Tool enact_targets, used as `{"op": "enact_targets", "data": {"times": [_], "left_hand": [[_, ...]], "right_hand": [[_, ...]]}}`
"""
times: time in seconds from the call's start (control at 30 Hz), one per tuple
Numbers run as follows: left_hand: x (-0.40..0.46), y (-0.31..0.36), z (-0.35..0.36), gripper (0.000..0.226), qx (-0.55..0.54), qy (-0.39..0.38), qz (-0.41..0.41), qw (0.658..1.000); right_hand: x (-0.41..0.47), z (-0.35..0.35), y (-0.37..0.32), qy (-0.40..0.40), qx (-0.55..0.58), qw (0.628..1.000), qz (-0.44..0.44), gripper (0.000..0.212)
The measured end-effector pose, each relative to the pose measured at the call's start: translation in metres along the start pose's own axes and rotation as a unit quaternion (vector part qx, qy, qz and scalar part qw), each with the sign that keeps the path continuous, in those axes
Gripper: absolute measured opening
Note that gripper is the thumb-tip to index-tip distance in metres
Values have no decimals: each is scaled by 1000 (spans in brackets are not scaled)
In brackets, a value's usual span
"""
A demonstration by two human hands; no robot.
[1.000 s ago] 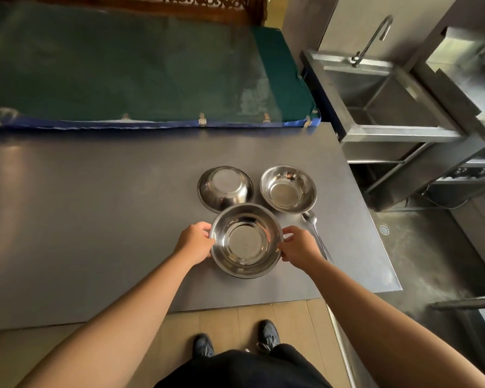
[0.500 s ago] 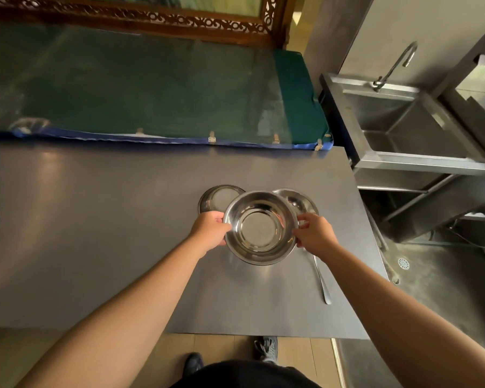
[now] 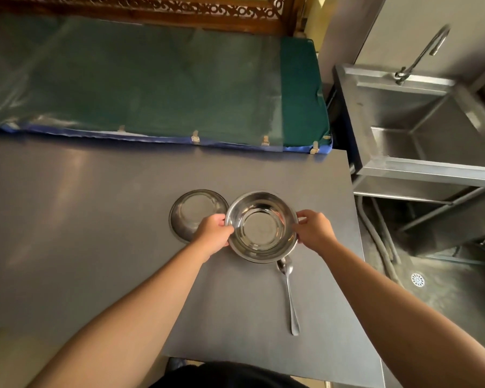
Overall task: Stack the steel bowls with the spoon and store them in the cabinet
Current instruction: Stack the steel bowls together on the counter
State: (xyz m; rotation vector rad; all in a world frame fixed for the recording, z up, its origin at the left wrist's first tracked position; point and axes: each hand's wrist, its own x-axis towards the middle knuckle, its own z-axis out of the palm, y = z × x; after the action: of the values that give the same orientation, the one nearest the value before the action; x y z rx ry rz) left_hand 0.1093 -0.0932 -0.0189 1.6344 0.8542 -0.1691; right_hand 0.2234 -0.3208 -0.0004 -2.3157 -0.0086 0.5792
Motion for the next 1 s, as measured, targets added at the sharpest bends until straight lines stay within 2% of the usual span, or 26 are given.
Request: {"op": "enact_targets", "data": {"times": [0.27, 0.33, 0.4, 0.73, 0.83, 1.0], "left_hand": [[11, -2, 24, 22, 20, 28, -16, 999], [15, -6, 27, 41, 26, 30, -22, 999], [16, -9, 30, 49, 31, 30, -24, 999], [25, -17, 25, 53, 65, -25, -22, 997], [26, -22, 20, 70, 71, -42, -34, 996], [26, -28, 15, 72, 67, -70, -29, 995]], "right_hand": [[25, 0, 20, -28, -25, 999, 8, 23], [28, 0, 23, -29, -32, 999, 11, 24], [29, 1, 26, -32, -40, 999, 13, 25], [31, 12, 32, -32, -51, 997, 50, 31], [29, 17, 35, -31, -47, 996, 64, 31], [22, 22, 38, -29, -40, 996, 77, 35]]}}
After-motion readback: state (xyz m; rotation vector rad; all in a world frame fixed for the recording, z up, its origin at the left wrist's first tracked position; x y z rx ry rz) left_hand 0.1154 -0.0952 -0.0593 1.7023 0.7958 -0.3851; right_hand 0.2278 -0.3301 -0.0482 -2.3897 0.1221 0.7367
